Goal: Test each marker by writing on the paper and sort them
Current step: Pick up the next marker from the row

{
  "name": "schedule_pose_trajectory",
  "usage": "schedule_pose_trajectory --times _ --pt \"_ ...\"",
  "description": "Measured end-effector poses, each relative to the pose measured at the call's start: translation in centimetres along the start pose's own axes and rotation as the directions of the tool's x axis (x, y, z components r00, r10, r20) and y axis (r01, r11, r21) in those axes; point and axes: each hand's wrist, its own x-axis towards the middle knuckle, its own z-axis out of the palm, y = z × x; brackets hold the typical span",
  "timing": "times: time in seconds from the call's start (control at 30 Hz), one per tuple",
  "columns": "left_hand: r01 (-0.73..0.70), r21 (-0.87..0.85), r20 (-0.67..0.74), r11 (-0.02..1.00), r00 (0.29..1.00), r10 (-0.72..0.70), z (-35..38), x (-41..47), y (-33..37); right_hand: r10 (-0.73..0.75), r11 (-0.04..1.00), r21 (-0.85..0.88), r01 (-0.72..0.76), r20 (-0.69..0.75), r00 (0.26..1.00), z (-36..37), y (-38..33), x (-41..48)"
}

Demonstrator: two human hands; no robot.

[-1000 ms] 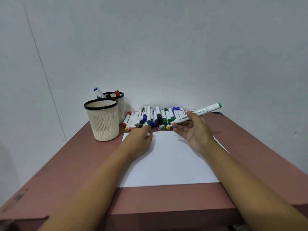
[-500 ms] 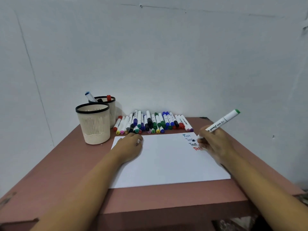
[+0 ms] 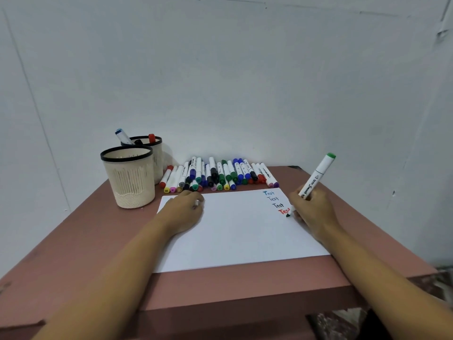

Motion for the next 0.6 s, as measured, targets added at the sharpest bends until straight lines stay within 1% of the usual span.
schedule_pose_trajectory --times 0.27,0.47,0.6 --pt "-0.003 0.003 -0.011 1.000 1.000 0.003 0.05 0.12 -0.08 -0.033 0.998 -0.052 0.035 0.033 0.999 0.15 0.17 0.14" --pt "-0.013 0.006 -0.009 1.000 1.000 0.014 0.15 0.17 -0.25 0.018 1.000 -0.012 -0.019 -0.028 0.999 0.17 0.41 0.33" --pt "-0.012 0.008 -0.011 1.000 1.000 0.012 0.15 0.17 -0.20 -0.001 1.000 0.005 0.001 -0.007 1.000 0.06 0.07 0.11"
